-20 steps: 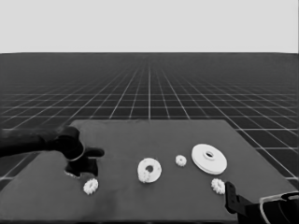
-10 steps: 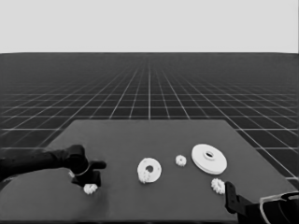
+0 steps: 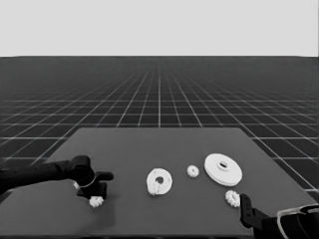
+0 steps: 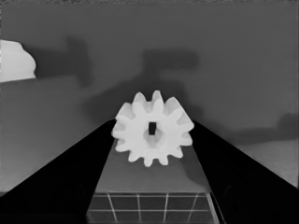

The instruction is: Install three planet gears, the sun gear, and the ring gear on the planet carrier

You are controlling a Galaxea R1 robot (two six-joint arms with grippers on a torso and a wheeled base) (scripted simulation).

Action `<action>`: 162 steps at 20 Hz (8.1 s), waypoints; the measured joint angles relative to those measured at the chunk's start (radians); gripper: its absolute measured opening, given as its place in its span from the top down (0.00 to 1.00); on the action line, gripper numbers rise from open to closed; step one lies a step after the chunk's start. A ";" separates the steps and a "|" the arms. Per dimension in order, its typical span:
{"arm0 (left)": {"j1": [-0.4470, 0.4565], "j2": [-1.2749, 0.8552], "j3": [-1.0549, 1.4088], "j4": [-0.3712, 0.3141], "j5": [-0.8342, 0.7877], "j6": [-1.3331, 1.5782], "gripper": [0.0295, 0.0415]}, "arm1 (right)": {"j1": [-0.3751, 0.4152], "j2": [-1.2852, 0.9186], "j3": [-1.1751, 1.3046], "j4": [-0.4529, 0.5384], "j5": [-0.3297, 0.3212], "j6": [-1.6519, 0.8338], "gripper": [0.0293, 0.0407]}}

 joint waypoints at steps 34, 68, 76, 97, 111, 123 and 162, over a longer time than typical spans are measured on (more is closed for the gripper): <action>-0.151 0.873 -0.885 -0.146 0.062 0.033 0.86 | 0.000 0.000 0.000 0.000 0.000 0.000 0.19; -0.613 -0.475 0.694 -0.102 -0.698 1.502 0.25 | 0.384 0.763 -0.944 0.505 -0.311 0.742 0.18; -0.614 -0.476 0.695 -0.102 -0.698 1.503 0.25 | 0.256 0.920 -1.304 0.450 -0.237 0.688 0.19; -0.614 -0.476 0.695 -0.102 -0.698 1.503 0.25 | 0.338 0.897 -1.244 0.516 -0.288 0.718 0.83; -0.614 -0.476 0.695 -0.102 -0.698 1.503 0.25 | 0.363 1.153 -1.180 0.518 -0.351 1.032 0.83; -0.614 -0.476 0.695 -0.102 -0.698 1.503 0.25 | 0.210 1.188 -1.286 0.373 -0.297 0.977 0.83; -0.614 -0.476 0.695 -0.102 -0.698 1.503 0.25 | 0.109 0.350 -0.751 0.324 -0.150 0.699 0.19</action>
